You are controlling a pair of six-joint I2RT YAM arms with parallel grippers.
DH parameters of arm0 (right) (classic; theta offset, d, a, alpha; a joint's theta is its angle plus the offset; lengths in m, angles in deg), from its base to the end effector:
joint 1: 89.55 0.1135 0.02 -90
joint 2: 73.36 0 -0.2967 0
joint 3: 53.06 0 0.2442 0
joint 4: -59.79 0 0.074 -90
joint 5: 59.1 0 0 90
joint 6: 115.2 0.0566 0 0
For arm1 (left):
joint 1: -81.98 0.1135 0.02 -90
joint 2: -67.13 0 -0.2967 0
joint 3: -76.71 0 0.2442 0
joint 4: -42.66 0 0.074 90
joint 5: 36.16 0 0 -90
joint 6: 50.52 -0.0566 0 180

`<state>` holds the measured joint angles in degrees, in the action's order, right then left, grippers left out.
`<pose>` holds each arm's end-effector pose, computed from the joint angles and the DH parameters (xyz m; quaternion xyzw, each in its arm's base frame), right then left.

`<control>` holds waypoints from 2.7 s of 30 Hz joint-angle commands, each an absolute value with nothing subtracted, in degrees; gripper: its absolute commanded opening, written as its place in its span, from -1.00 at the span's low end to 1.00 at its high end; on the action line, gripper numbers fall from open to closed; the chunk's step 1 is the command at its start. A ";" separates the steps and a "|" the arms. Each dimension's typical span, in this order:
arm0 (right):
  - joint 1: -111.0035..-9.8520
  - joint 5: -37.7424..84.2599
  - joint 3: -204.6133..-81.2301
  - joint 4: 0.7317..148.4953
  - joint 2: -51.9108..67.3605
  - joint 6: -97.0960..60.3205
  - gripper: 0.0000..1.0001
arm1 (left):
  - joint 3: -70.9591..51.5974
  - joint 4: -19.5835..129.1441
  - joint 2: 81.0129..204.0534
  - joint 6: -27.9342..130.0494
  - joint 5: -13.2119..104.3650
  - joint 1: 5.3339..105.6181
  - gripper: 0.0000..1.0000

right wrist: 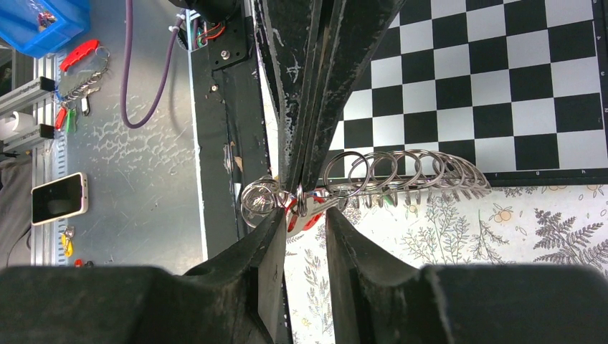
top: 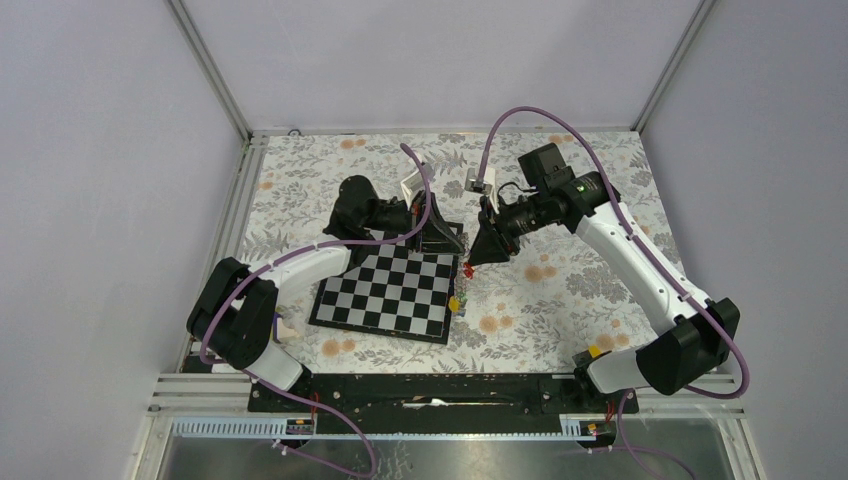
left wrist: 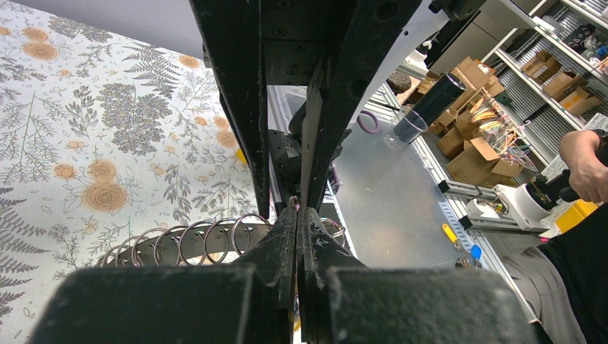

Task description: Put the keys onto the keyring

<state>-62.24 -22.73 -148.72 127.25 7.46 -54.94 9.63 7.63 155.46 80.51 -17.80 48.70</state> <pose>0.2226 0.1662 0.3835 -0.5307 0.6737 0.4212 0.2950 0.2448 -0.2250 0.3434 0.4256 0.5304 -0.6732 0.2903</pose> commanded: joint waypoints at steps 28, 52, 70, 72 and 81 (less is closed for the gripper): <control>-62.48 -27.45 -151.63 125.58 8.22 -54.91 -0.54 | 9.41 3.29 154.90 80.52 -18.06 48.58 -1.00; -58.12 -12.22 -155.00 133.12 9.21 -57.24 -1.00 | 8.80 8.48 153.97 74.49 -17.82 49.72 -0.46; -53.82 -3.02 -166.18 141.61 15.63 -58.23 -1.00 | 8.88 14.37 154.90 69.80 -17.00 48.34 -0.32; -53.62 -2.82 -166.15 141.88 15.82 -58.32 -1.00 | 8.80 14.27 154.94 69.84 -16.96 48.34 -0.34; -53.54 -3.56 -165.42 142.07 15.90 -58.61 -1.00 | 8.79 13.61 155.17 70.40 -16.74 48.24 -0.43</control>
<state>-54.29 -2.64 -163.67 141.09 15.92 -57.95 9.63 16.46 155.46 70.98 -16.86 48.35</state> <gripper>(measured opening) 0.020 0.290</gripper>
